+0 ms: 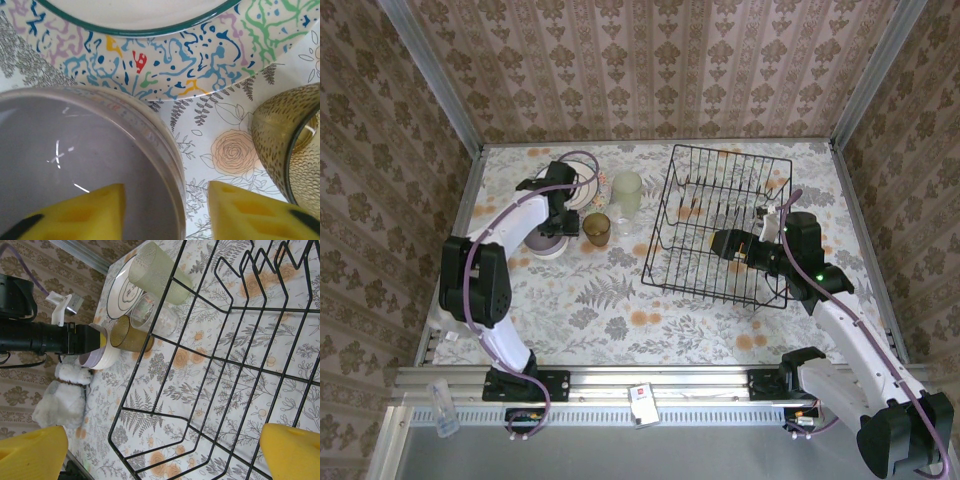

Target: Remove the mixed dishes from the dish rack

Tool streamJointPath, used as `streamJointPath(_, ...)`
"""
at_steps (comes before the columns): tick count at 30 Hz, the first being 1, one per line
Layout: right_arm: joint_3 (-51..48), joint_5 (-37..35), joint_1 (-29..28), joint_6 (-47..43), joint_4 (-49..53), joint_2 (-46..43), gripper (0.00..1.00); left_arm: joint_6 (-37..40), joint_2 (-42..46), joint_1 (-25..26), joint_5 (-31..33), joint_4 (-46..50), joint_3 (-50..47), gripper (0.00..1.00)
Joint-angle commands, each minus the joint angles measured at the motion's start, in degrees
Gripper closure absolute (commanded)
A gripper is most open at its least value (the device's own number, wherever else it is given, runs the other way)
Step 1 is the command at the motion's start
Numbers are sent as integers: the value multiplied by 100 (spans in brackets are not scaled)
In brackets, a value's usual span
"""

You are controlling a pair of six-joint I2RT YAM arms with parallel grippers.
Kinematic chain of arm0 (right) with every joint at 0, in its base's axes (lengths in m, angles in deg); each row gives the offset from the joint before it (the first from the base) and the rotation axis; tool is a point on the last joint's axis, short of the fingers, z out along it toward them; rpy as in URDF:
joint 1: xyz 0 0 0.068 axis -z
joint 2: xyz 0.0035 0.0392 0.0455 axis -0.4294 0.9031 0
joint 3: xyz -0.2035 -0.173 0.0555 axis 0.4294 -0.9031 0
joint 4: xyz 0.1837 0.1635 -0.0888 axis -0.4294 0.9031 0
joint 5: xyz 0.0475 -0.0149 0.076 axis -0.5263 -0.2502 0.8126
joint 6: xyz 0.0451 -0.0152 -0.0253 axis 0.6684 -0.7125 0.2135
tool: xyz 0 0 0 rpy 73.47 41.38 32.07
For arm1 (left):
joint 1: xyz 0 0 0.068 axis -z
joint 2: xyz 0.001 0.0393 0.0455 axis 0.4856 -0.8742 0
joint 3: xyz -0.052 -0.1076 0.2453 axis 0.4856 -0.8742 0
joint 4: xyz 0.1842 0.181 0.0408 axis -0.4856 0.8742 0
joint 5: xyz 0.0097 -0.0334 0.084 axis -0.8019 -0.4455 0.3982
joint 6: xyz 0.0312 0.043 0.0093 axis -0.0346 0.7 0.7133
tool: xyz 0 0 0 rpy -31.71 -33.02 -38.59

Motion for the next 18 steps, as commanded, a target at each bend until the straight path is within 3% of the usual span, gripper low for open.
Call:
streamJointPath(1,-9,-104,-50,28,-2,-39,0,6,399,62,156,158,234,39)
streamJointPath(3,11,-119,-50,19,16,-39,0,41,511,69,211,199,285,23)
streamJointPath(5,46,-142,-48,-14,68,-40,0,102,647,98,269,242,343,1)
streamJointPath(11,229,-314,-50,-177,335,-62,0,155,1314,162,631,226,352,0)
streamJointPath(18,523,-664,-41,-324,633,-44,0,-100,2523,37,-155,-359,62,0)
